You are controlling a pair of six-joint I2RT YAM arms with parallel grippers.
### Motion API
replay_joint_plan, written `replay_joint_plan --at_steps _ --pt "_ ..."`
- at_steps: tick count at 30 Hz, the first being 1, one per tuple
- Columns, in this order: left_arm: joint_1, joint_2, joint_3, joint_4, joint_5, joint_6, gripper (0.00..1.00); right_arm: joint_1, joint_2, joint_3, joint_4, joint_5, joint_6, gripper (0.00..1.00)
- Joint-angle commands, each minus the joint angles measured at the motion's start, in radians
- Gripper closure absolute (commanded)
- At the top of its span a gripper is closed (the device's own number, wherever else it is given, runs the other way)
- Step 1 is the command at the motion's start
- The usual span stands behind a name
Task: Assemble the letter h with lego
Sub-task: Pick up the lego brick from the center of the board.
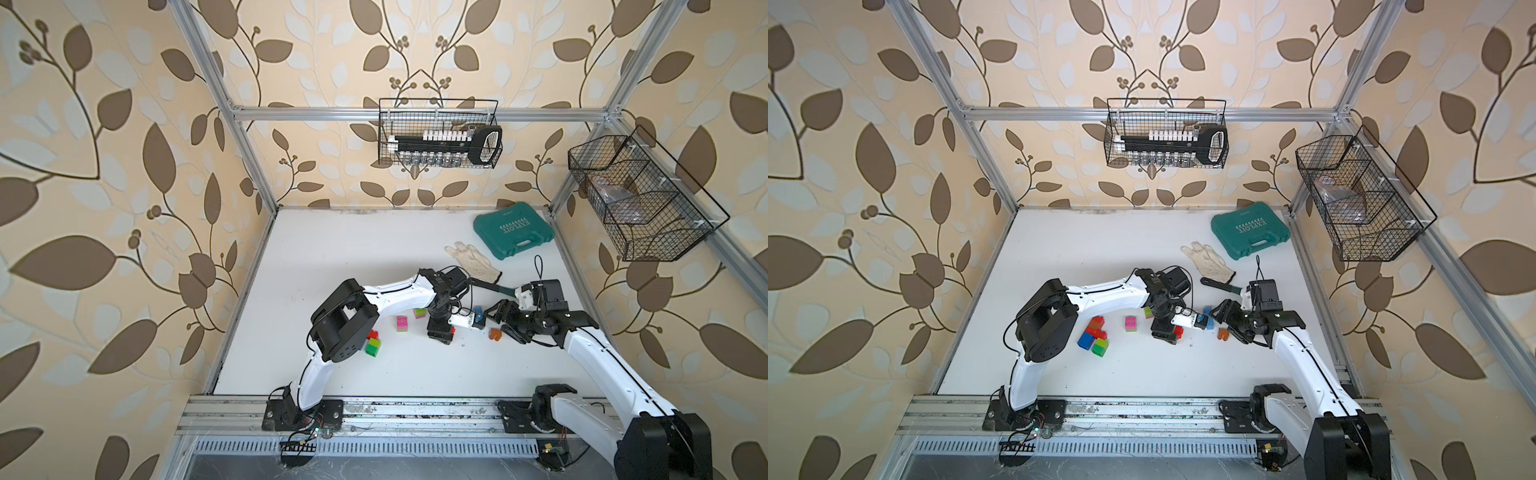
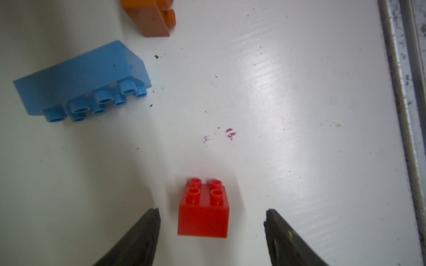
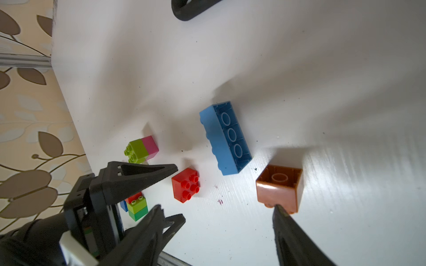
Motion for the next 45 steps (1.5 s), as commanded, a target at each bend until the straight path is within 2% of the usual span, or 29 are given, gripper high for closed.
replay_joint_plan --at_steps 1,2,6,9,13,16,19,24,29,37,45 --pt "-0.011 0.024 0.038 -0.008 -0.002 -0.01 0.5 -0.003 0.008 -0.017 0.008 -0.042 -0.009 0.28" --pt "-0.011 0.027 0.031 -0.002 -0.002 -0.012 0.56 -0.003 0.009 -0.017 0.005 -0.056 -0.011 0.29" --pt "-0.011 0.02 -0.004 0.033 -0.007 -0.012 0.71 -0.004 0.009 -0.027 -0.009 -0.094 -0.02 0.29" --pt "-0.006 -0.01 -0.045 0.068 0.01 -0.021 0.77 -0.005 0.018 -0.035 -0.014 -0.132 -0.032 0.29" --pt "0.027 -0.07 -0.091 0.091 0.134 -0.07 0.79 -0.004 0.039 -0.069 0.035 -0.276 -0.049 0.3" --pt "0.097 -0.14 -0.141 0.129 0.31 -0.128 0.77 0.0 0.056 -0.098 0.107 -0.388 -0.021 0.34" --pt "0.154 -0.175 -0.167 0.162 0.446 -0.169 0.75 0.034 0.044 -0.124 0.169 -0.403 0.022 0.35" --pt "0.187 -0.195 -0.204 0.209 0.569 -0.215 0.74 0.147 0.081 -0.127 0.292 -0.358 0.123 0.35" --pt "0.187 -0.199 -0.222 0.233 0.599 -0.23 0.74 0.219 0.142 -0.139 0.51 -0.385 0.282 0.36" --pt "0.187 -0.205 -0.217 0.227 0.616 -0.223 0.74 0.241 0.149 -0.103 0.499 -0.366 0.319 0.39" --pt "0.187 -0.221 -0.219 0.23 0.597 -0.22 0.74 0.322 0.223 -0.081 0.549 -0.328 0.362 0.62"
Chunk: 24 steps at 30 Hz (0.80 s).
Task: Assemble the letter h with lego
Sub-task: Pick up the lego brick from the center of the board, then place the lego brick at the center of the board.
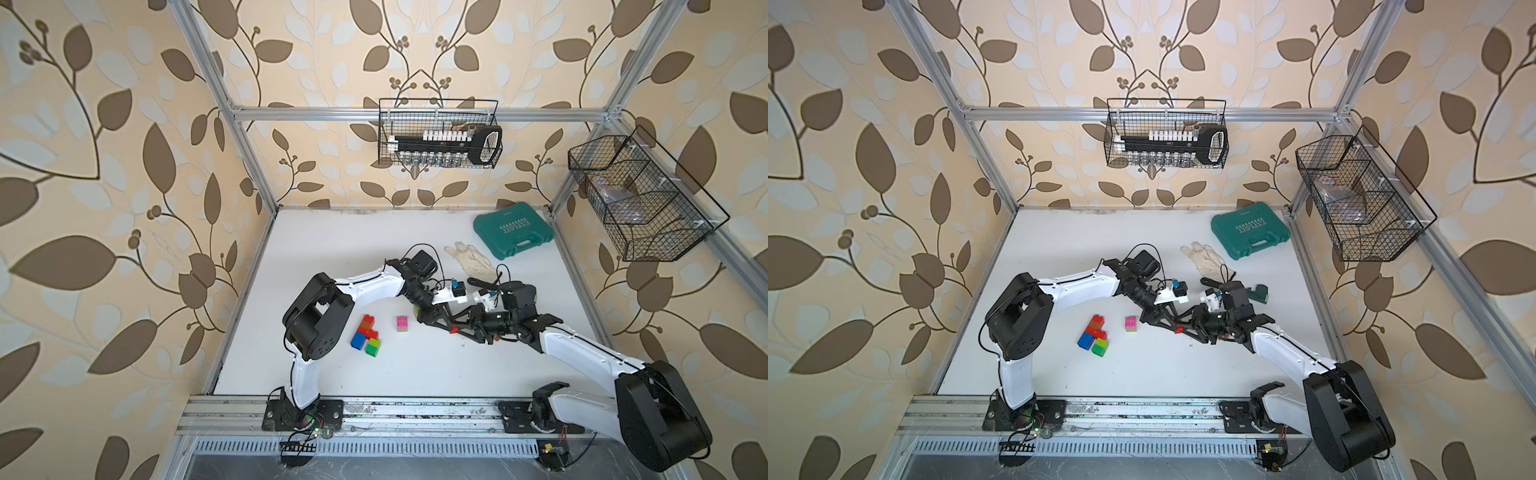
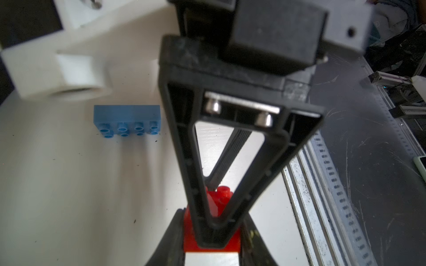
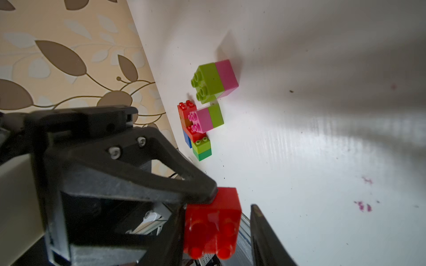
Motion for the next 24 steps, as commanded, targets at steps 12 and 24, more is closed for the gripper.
replay_joint_plan --at_steps 12,24 --pt "0.095 -0.159 -0.082 -0.016 -0.001 0.008 0.01 0.125 0.089 0.208 -0.393 0.428 -0.168 0.82" --pt "0.327 -0.326 -0.167 -0.168 -0.218 0.006 0.01 0.354 0.503 0.496 -0.596 0.826 -0.234 0.57"
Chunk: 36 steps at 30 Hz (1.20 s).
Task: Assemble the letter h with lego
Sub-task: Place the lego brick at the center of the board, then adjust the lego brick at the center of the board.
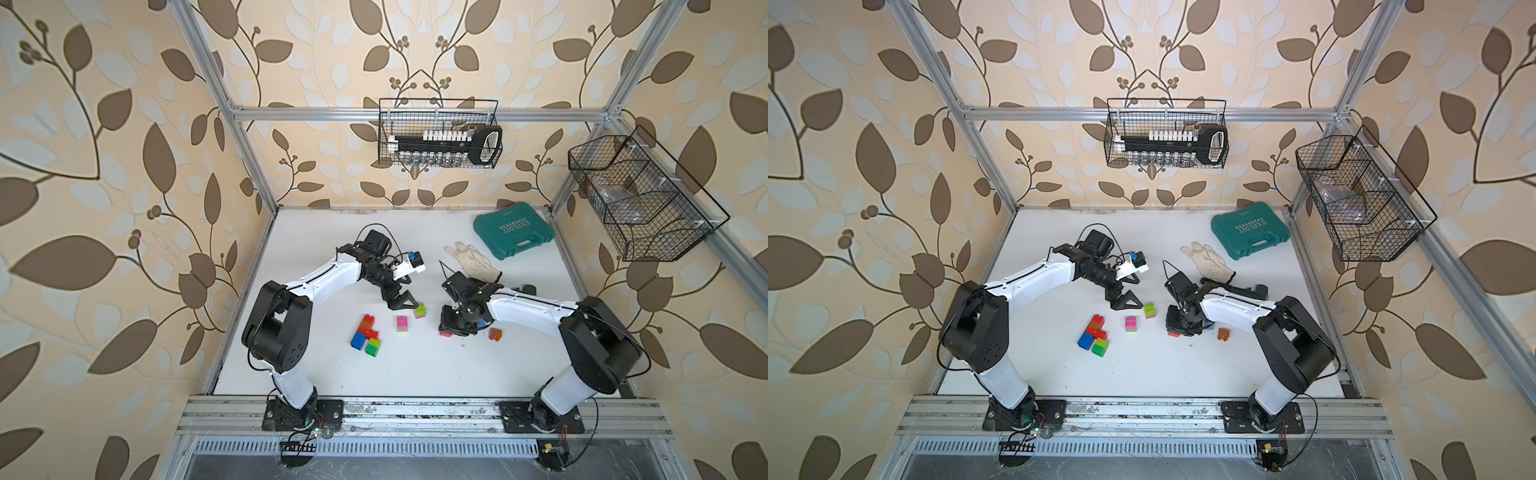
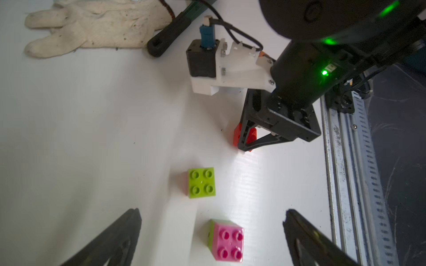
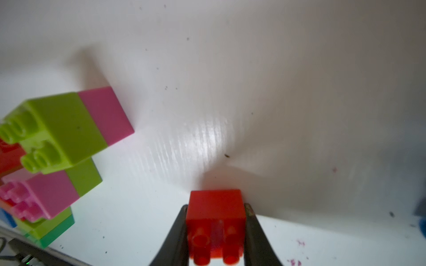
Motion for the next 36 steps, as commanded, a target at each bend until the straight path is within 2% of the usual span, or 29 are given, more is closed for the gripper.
replay_joint_plan --at_steps 1,5,8,11,15,18,23,26,29,36 --pt "0.018 -0.103 -0.047 -0.078 -0.063 0.017 0.01 0.037 0.043 0.042 -0.13 0.157 -0.015 0.54" --pt "0.019 -0.16 -0.086 -0.08 -0.033 0.016 0.01 0.043 -0.031 0.042 -0.165 0.163 -0.015 0.44" --pt "0.017 -0.162 -0.092 -0.022 -0.042 -0.073 0.01 0.024 -0.153 0.011 -0.205 0.175 -0.01 0.43" --pt "0.0 -0.144 -0.054 -0.06 -0.036 -0.059 0.01 -0.046 -0.328 -0.068 -0.228 0.17 0.011 0.43" --pt "-0.04 -0.113 -0.014 -0.108 -0.054 -0.021 0.01 -0.132 -0.567 -0.184 -0.287 0.286 0.07 0.46" --pt "-0.061 -0.1 -0.01 -0.115 -0.064 -0.006 0.01 -0.228 -0.648 -0.259 -0.26 0.252 0.049 0.48" --pt "-0.064 -0.104 -0.017 -0.105 -0.046 -0.017 0.01 -0.311 -0.55 -0.294 -0.186 0.214 -0.048 0.52" --pt "-0.065 -0.109 -0.028 -0.107 -0.055 -0.007 0.01 -0.313 -0.446 -0.274 -0.177 0.212 -0.079 0.53" --pt "-0.065 -0.107 -0.029 -0.123 -0.062 -0.005 0.01 -0.313 -0.392 -0.278 -0.136 0.183 -0.094 0.65" --pt "-0.065 -0.101 -0.028 -0.132 -0.055 0.001 0.01 -0.313 -0.328 -0.251 -0.157 0.163 -0.123 0.67"
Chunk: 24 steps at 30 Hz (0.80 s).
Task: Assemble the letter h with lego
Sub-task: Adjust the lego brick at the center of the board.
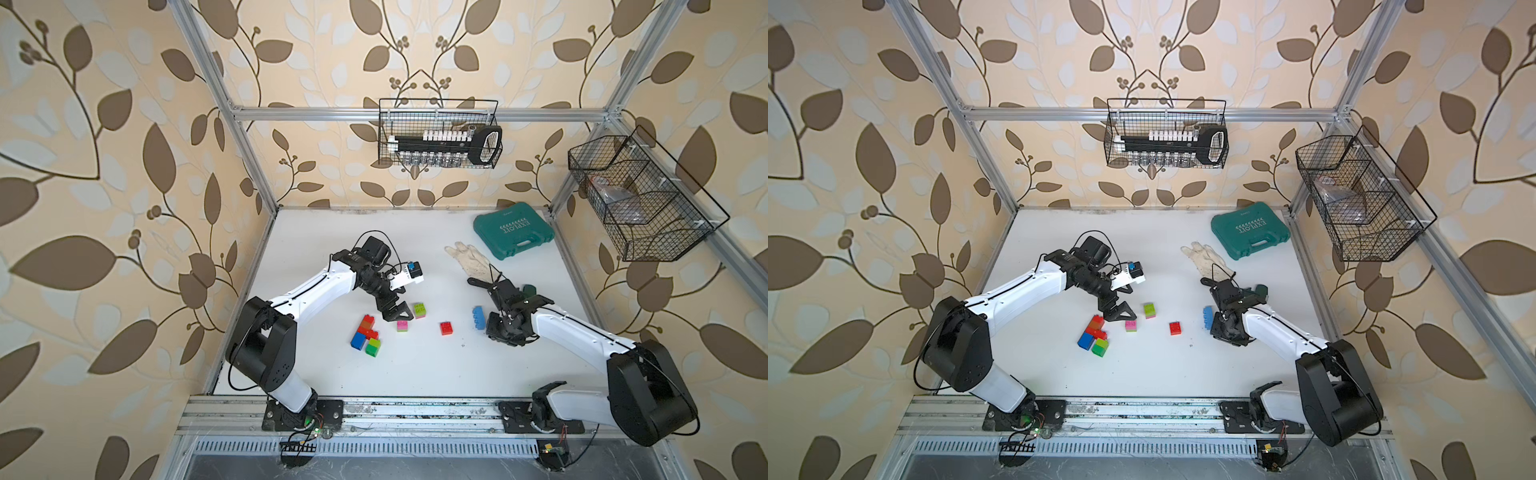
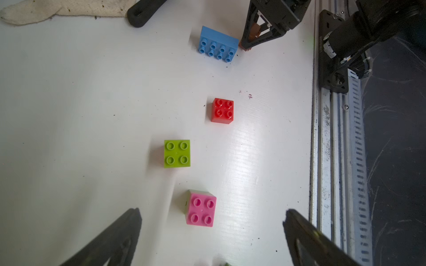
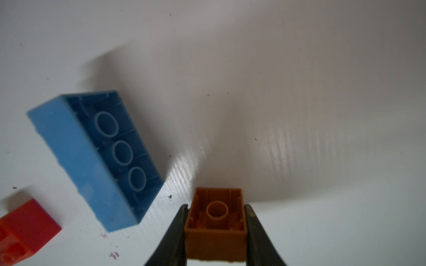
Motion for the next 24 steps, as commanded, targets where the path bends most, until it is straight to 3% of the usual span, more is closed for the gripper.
replay_joint_plan --at_steps 1,4,7,10,13,20,24 --pt "0.003 -0.003 0.008 -0.036 0.014 0.022 0.01 0.001 0.009 0.033 -0.028 -0.039 -0.016 0.68" --pt "0.003 -0.017 0.0 -0.027 0.015 0.029 0.01 0.045 -0.022 0.04 -0.086 -0.13 0.003 0.69" --pt "0.007 -0.058 -0.027 -0.012 0.05 0.043 0.01 0.146 0.044 0.098 -0.214 -0.263 -0.026 0.69" --pt "0.011 -0.079 -0.042 0.003 0.08 0.054 0.01 0.314 0.141 0.196 -0.361 -0.194 -0.021 0.69" --pt "0.015 -0.08 -0.034 -0.004 0.08 0.054 0.01 0.402 0.224 0.268 -0.379 -0.212 -0.026 0.71" --pt "0.036 -0.096 -0.062 0.006 0.088 0.052 0.01 0.382 0.413 0.4 -0.305 -0.153 -0.087 0.71" --pt "0.042 -0.094 -0.06 0.004 0.09 0.052 0.01 0.364 0.44 0.43 -0.225 -0.131 -0.089 0.6"
